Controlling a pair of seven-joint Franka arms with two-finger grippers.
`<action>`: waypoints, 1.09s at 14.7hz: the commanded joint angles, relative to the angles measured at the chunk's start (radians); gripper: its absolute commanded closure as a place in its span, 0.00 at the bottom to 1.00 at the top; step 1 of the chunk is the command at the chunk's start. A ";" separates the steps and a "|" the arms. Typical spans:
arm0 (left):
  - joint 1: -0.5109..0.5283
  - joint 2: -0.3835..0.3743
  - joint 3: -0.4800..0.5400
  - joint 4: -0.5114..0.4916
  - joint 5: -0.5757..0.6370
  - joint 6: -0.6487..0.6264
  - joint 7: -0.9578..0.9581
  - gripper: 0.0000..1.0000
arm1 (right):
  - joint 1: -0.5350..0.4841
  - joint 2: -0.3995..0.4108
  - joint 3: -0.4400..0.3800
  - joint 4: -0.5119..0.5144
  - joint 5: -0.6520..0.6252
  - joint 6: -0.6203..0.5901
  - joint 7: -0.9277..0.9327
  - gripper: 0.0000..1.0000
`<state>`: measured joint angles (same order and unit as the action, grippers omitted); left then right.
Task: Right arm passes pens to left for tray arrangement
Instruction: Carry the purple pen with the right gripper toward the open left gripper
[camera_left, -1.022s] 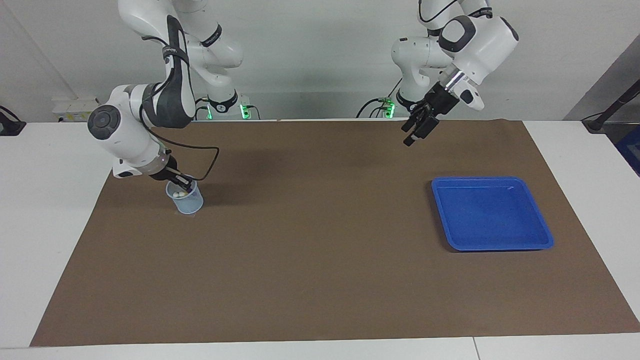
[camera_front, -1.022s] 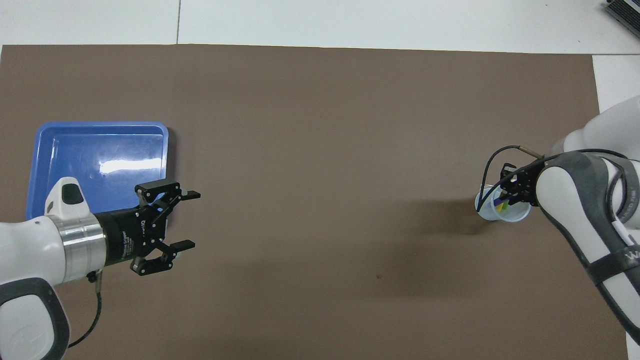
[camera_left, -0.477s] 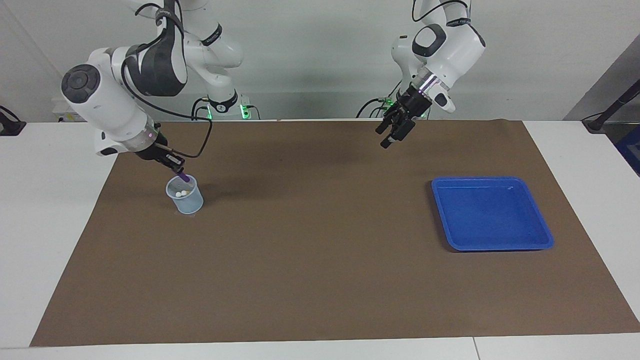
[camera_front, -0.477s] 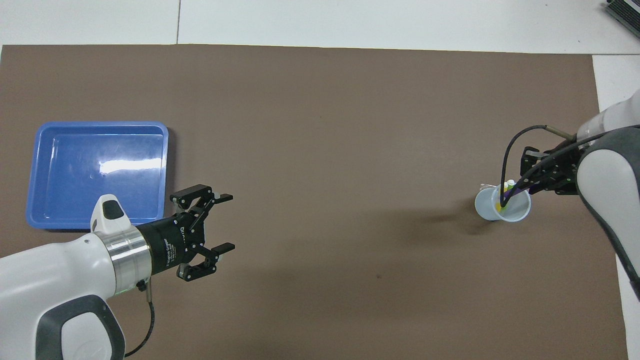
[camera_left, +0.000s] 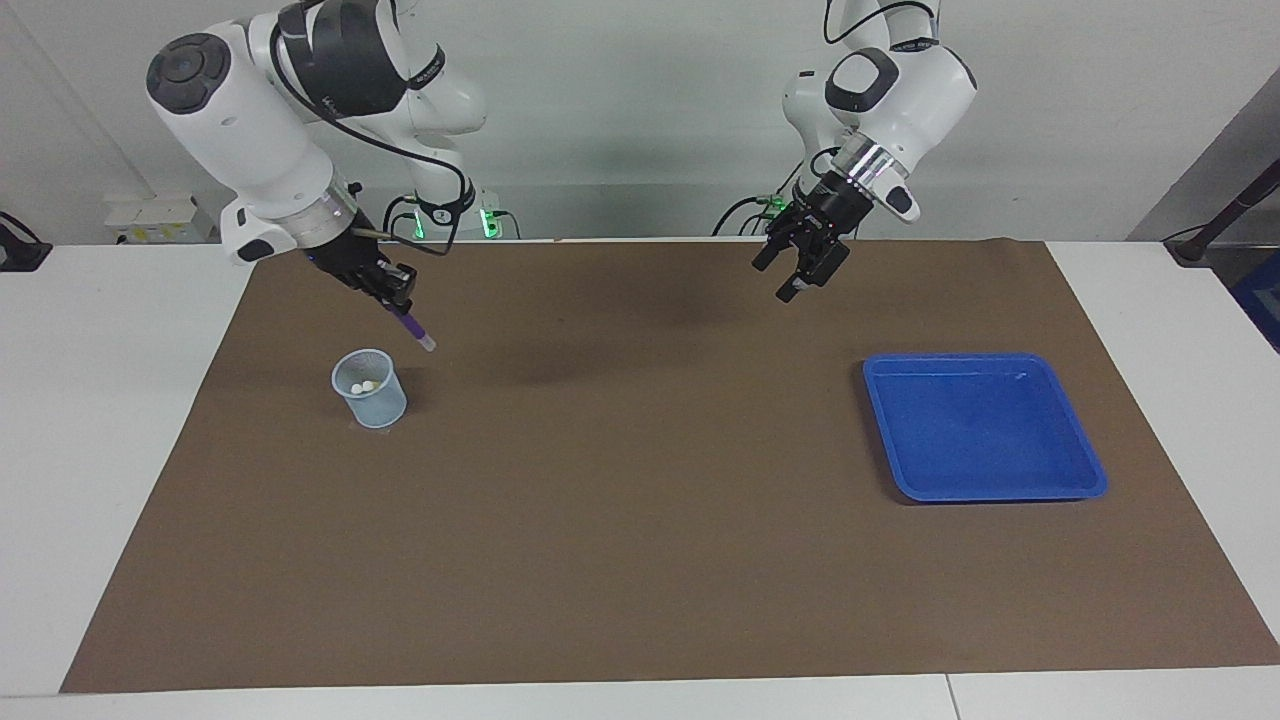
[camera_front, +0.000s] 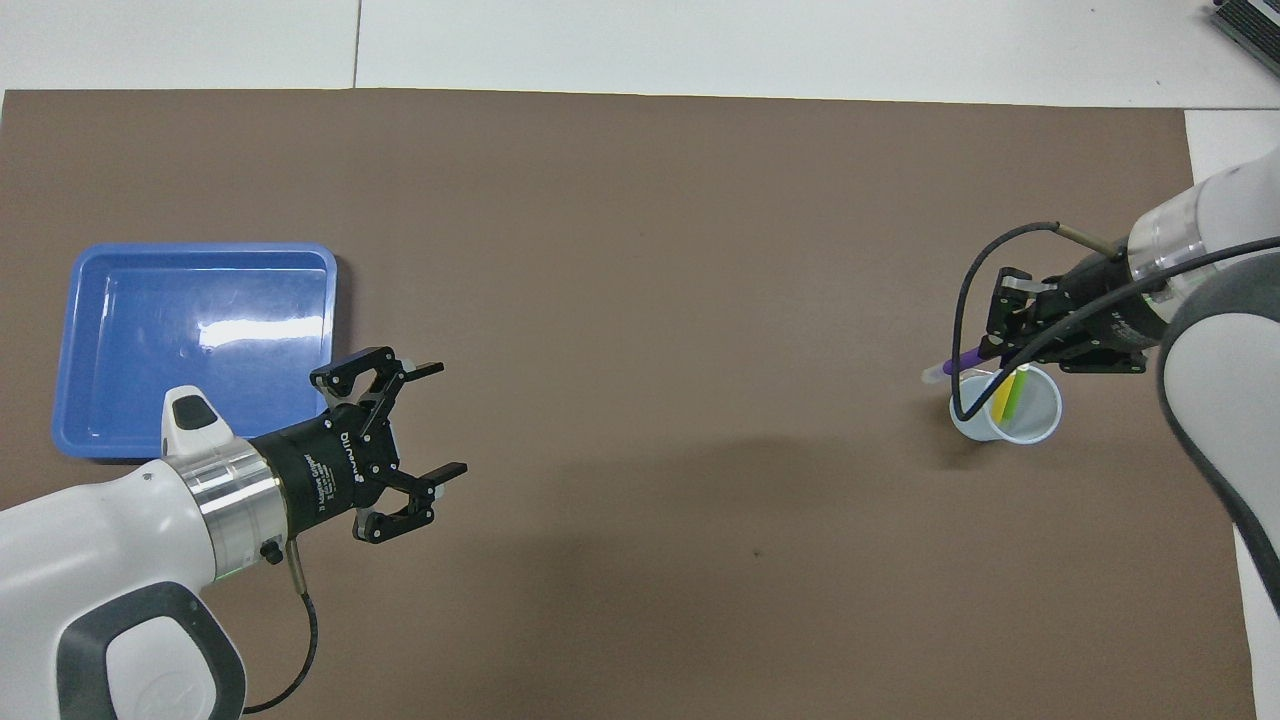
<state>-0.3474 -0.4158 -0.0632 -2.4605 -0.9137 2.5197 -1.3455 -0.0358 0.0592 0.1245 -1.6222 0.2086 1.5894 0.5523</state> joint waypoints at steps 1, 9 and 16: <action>0.014 0.035 0.005 0.046 -0.019 0.011 -0.027 0.00 | 0.042 -0.007 0.007 -0.011 0.084 0.087 0.118 0.99; -0.002 0.038 0.003 0.075 -0.071 -0.082 -0.003 0.05 | 0.256 -0.012 0.009 -0.074 0.233 0.450 0.351 0.99; -0.005 0.029 0.010 0.078 -0.235 -0.161 0.215 0.05 | 0.419 -0.042 0.010 -0.150 0.252 0.613 0.451 1.00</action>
<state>-0.3402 -0.3900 -0.0658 -2.3932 -1.1071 2.3748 -1.1605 0.3667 0.0570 0.1370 -1.7206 0.4298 2.1758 0.9942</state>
